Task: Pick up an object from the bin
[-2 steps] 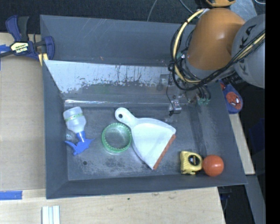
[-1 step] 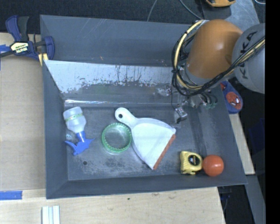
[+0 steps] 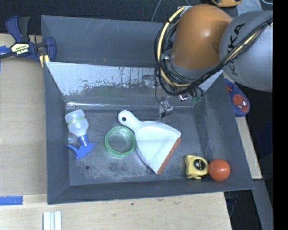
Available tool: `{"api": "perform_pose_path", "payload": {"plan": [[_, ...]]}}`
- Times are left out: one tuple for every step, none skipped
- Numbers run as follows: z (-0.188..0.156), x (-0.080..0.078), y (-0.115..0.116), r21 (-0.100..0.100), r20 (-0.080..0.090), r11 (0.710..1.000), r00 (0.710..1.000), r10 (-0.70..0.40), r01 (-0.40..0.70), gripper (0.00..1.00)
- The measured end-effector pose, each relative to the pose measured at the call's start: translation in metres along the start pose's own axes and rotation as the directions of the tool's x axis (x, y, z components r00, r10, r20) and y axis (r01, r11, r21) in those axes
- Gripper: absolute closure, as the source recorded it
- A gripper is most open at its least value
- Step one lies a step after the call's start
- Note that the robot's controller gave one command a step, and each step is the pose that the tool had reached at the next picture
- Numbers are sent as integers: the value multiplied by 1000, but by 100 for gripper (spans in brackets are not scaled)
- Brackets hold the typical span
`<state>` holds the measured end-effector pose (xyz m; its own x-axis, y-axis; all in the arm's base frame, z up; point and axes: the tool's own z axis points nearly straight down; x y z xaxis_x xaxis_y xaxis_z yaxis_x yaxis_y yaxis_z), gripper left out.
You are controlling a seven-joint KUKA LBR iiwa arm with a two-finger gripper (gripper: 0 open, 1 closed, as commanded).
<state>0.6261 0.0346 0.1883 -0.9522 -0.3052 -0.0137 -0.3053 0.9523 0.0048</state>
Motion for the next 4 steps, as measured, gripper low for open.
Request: {"api": "perform_pose_path", "payload": {"plan": [[88, 24, 39, -3, -5, 999, 999, 33, -33, 0], [83, 22, 36, 0, 4, 999, 999, 34, -34, 100], [-44, -7, 25, 3, 17, 1000, 1000, -19, 19, 100], [-44, 0, 71, 4, 19, 989, 989, -148, 148, 100]]}}
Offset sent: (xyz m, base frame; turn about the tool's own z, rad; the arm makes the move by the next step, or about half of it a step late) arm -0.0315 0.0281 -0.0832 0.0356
